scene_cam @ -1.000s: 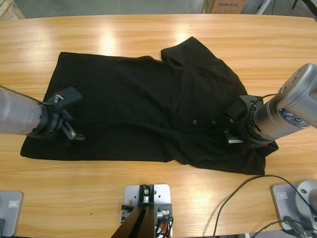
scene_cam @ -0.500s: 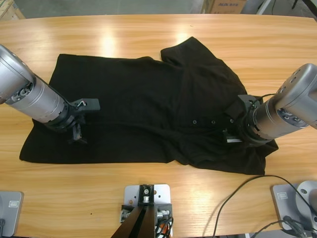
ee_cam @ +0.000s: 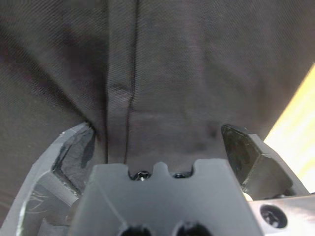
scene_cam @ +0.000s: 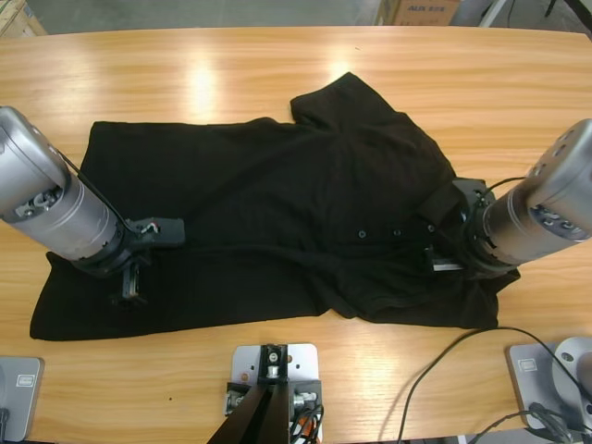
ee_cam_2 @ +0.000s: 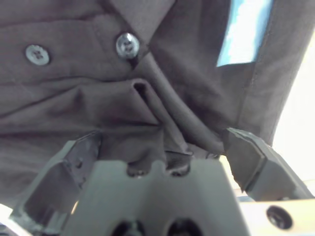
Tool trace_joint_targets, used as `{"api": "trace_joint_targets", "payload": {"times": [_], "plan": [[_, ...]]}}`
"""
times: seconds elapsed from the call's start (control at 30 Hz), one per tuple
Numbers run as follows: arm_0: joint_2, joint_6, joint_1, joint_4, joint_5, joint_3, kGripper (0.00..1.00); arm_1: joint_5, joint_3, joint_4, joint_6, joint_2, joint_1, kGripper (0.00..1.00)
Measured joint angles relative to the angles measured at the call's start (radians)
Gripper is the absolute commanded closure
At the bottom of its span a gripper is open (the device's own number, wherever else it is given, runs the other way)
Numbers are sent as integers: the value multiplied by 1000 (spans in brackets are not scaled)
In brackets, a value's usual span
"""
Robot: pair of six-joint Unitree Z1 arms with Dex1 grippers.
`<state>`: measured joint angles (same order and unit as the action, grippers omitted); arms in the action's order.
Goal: Fold clothes
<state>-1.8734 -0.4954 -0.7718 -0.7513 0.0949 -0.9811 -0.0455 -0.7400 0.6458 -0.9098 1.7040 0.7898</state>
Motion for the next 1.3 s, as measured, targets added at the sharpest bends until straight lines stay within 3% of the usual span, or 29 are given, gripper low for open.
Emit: {"api": "trace_joint_targets", "payload": {"times": [0.27,0.4,0.53,0.6,0.73,0.8,0.87,1.07,1.2,1.3], "plan": [[62,48,-14,-75,-8,-54,55,-116,-94,137,107,-159,1,0],[148,262,-14,-103,22,-102,55,-108,-120,158,126,-249,1,0],[198,589,-6,-107,33,-101,50,-103,-125,153,163,-290,-9,0],[221,757,33,-107,33,-101,47,-53,-156,144,300,-291,-96,0],[266,912,180,-105,34,-115,46,189,-302,150,597,-270,-410,0],[278,953,227,-106,46,-124,46,235,-358,204,643,-250,-517,0],[294,1002,222,-111,78,-122,49,236,-362,248,606,-261,-546,0],[366,1313,5,-94,73,0,32,104,-109,177,220,-412,-284,4],[372,1584,-38,-81,-12,57,10,3,-49,74,172,-407,-226,4],[342,1683,-73,-50,-65,71,0,-15,-35,-56,174,-316,-190,4]]}}
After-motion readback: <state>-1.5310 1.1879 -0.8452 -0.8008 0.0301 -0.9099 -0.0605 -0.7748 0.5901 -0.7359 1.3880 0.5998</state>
